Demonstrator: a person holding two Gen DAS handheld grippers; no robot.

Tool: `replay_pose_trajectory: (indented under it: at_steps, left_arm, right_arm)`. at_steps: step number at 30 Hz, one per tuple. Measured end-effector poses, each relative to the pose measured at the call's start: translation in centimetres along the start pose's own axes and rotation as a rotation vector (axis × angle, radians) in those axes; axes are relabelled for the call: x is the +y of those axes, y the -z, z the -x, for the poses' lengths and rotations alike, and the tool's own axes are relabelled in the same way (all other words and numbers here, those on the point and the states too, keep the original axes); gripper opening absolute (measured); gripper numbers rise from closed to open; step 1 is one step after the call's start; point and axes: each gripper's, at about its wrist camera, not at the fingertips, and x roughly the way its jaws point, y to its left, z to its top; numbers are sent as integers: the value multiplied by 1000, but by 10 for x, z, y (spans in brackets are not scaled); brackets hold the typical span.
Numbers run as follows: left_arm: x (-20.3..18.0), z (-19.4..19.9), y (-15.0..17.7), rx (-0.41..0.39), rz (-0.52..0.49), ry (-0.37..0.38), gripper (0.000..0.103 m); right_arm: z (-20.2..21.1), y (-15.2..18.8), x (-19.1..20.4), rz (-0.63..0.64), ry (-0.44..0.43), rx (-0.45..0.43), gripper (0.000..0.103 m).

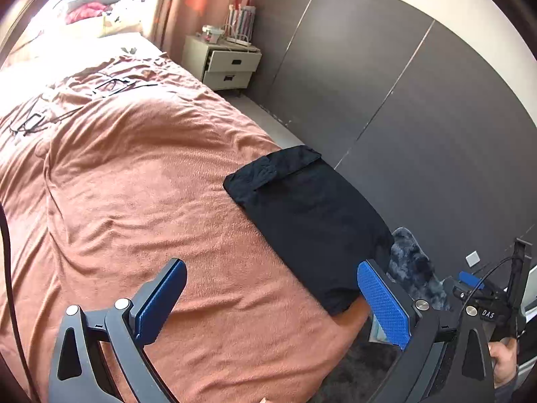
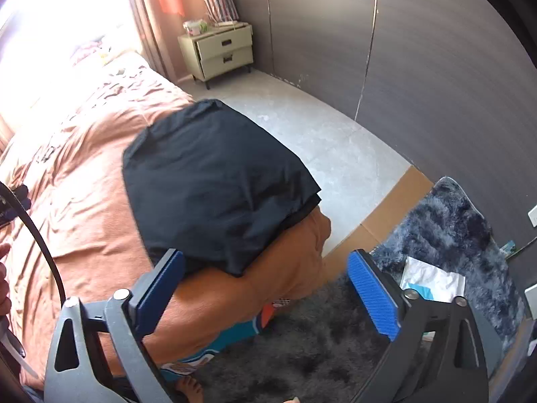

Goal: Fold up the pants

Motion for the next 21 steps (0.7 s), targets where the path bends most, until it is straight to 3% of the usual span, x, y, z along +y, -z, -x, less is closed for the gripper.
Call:
replay_pose_trajectory:
  at_steps: [21]
  left_arm:
    - [-7,181,42,-177,-105,-3,103]
  right_arm:
    - [117,61,70,6,-44,-71,103]
